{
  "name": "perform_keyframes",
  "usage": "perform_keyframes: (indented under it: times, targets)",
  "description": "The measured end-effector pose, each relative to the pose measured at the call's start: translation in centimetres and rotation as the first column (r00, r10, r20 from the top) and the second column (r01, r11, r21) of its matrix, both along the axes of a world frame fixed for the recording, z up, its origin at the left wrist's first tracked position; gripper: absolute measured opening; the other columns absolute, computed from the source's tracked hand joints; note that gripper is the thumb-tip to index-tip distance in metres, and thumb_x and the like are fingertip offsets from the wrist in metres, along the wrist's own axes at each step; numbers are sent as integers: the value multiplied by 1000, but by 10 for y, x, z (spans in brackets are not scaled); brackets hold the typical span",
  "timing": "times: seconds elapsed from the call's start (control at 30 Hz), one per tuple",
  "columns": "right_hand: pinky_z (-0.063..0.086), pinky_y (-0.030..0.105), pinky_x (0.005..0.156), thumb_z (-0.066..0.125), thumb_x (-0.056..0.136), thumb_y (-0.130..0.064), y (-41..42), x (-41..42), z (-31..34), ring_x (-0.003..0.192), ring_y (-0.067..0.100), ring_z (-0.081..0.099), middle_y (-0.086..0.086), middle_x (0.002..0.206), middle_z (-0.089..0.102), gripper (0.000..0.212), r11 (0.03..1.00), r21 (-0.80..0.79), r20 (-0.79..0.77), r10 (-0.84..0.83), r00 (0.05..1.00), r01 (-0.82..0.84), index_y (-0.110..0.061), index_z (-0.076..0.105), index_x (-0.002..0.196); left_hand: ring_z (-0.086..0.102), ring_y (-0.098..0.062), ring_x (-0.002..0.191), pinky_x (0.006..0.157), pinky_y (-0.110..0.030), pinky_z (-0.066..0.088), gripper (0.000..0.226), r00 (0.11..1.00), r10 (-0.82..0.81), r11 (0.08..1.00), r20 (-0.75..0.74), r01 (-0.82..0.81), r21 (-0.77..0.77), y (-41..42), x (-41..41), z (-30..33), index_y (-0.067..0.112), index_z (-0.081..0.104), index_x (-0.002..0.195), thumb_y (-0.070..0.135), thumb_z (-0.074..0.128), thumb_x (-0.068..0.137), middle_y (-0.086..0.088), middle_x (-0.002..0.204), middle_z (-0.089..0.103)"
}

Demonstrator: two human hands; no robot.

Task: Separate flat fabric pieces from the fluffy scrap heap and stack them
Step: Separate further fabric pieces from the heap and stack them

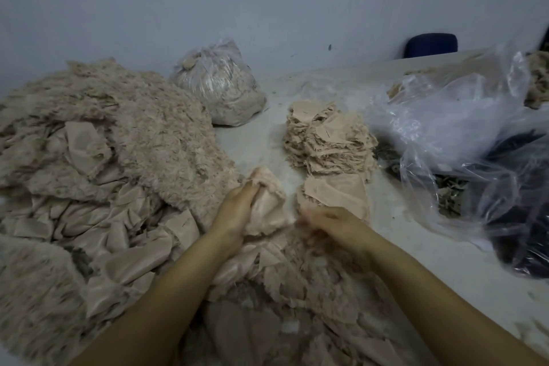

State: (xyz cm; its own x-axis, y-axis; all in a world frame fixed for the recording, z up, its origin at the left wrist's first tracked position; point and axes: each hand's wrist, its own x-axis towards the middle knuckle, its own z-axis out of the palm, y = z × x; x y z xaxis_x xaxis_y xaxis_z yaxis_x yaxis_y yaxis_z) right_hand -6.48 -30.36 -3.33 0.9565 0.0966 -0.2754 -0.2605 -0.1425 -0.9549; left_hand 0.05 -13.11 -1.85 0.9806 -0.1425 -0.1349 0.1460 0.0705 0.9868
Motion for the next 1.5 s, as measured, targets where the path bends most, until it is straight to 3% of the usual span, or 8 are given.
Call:
perform_keyframes:
  times: [0.17, 0.47, 0.63, 0.73, 0.9, 1.03, 1.17, 1.5]
  targets:
    - [55, 25, 62, 72, 71, -27, 23, 4, -6, 72, 15, 69, 9, 83, 72, 32, 890, 446, 55, -136, 989, 98, -6, 66, 94, 65, -14, 69, 64, -24, 52, 36, 990, -101, 993, 102, 93, 76, -15, -11, -6, 16, 68, 72, 19, 44, 99, -1, 73, 71]
    - [46, 20, 46, 67, 80, -5, 8, -3, -6, 48, 9, 58, 0, 57, 63, 19, 873, 467, 145, -235, 961, 143, -14, 62, 64, 30, -8, 31, 33, -10, 18, 38, 941, 337, 941, 8, -337, -41, 11, 21, -5, 12, 40, 63, -5, 31, 95, 2, 37, 40]
    - [38, 24, 51, 63, 88, -15, -10, 1, 3, 57, 17, 46, 8, 65, 52, 17, 940, 302, 178, -217, 960, 157, -14, 59, 72, 60, -6, 57, 48, -15, 47, 16, 881, -466, 801, -87, 461, 381, 33, 19, 8, 12, 66, 90, -1, 68, 80, 0, 72, 66]
    - [30, 13, 43, 65, 90, -15, -15, 7, 15, 45, 2, 38, -12, 52, 44, 33, 999, -37, 268, 37, 963, -28, -23, 53, 60, 51, 4, 117, 92, -15, 44, 74, 732, -681, 584, -26, 564, 584, 26, 21, 11, 29, 50, 131, 25, 85, 66, 16, 128, 53]
    - [48, 11, 74, 75, 78, -8, -8, 12, 23, 87, -8, 60, -12, 99, 66, 20, 960, -279, 392, 131, 911, -19, -18, 65, 93, 54, 21, 90, 74, -1, 41, 60, 704, -653, 692, 280, 404, 599, -14, 10, 17, 39, 56, 117, 32, 85, 65, 31, 101, 61]
    - [52, 31, 70, 58, 92, -29, -8, 13, 11, 87, 23, 65, 19, 105, 66, 33, 893, 405, 160, -283, 946, 199, -4, 60, 114, 62, -6, 64, 60, -17, 50, 6, 931, -314, 934, 185, 268, 238, -19, 11, 18, 18, 71, 81, 12, 71, 82, 3, 73, 70]
    - [57, 43, 79, 71, 77, -29, -1, 8, -6, 93, 32, 69, 21, 103, 70, 42, 832, 522, 51, -248, 967, 186, 0, 66, 107, 65, -21, 75, 73, -34, 53, 6, 968, -247, 965, -51, 241, -102, -26, 4, 14, 2, 61, 92, 1, 56, 90, -19, 91, 67]
    - [58, 43, 74, 73, 74, -33, -5, 16, -2, 85, 30, 69, 23, 97, 70, 47, 837, 467, 123, -380, 917, 285, 4, 63, 103, 68, -22, 76, 68, -31, 55, 18, 975, -222, 975, -32, 222, -4, -38, 5, 6, 4, 67, 101, 18, 59, 92, -12, 88, 72]
